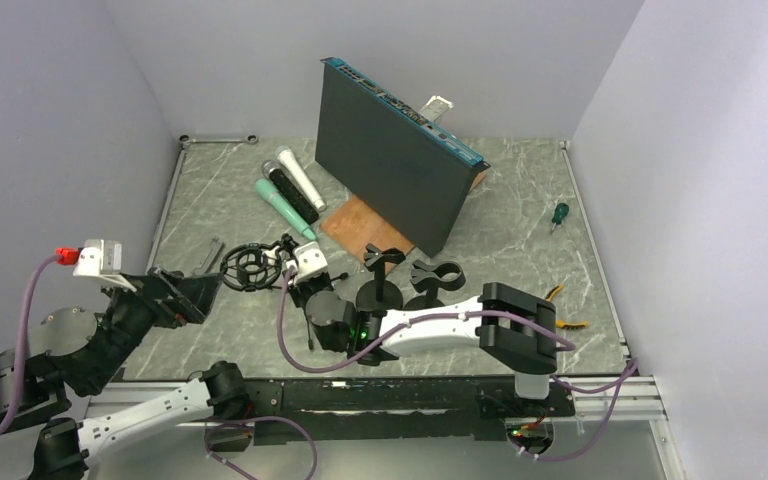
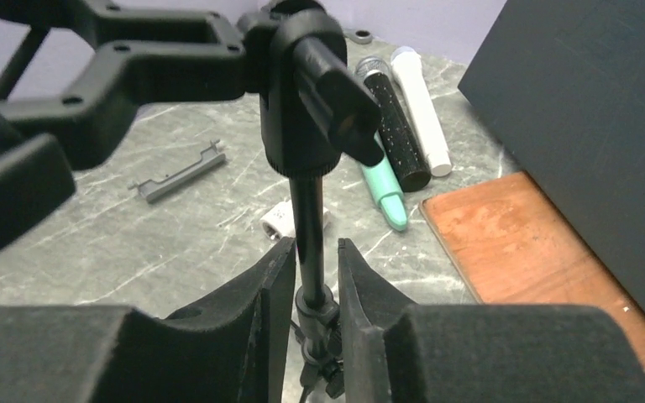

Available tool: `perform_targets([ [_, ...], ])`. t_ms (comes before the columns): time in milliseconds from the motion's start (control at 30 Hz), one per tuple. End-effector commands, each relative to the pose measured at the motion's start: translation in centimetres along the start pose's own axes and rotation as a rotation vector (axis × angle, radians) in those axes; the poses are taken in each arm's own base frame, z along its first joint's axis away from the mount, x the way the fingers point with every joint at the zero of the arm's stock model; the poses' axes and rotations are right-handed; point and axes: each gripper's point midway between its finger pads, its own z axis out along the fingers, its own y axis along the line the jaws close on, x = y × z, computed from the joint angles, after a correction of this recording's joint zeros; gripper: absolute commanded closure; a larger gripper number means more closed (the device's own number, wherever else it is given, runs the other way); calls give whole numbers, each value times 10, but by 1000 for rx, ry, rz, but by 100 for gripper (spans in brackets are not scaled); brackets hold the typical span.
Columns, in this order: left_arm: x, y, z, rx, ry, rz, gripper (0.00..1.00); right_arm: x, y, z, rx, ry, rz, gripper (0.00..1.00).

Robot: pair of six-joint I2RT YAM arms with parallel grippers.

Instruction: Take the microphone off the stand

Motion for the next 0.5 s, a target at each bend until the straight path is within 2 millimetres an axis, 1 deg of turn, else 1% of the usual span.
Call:
perform_targets([
  [0, -4, -18, 5, 48, -6, -39, 1, 3, 4, -6, 0, 19, 67, 71],
  [33, -3, -19, 6, 44, 4, -39, 1, 6, 7, -7, -9, 29, 68, 69],
  [100, 1, -21, 8, 32, 33, -43, 1, 10, 12, -10, -23, 47, 60, 61],
  [200, 13, -29, 13, 33, 86, -69, 1, 14, 15, -20, -54, 85, 50, 42],
  [267, 23, -32, 17, 25, 115, -99, 1, 24, 14, -30, -76, 149, 22, 34],
  [300, 27, -32, 19, 17, 127, -119, 1, 28, 10, -35, -71, 172, 16, 29],
  [333, 33, -32, 21, 5, 140, -139, 1, 32, 6, -40, -72, 193, 9, 22],
  [400, 43, -30, 25, -13, 153, -179, 2, 34, 4, -49, -109, 227, -3, 16],
  [467, 49, -33, 29, -2, 149, -201, 3, 34, 7, -58, -168, 267, -19, 12],
])
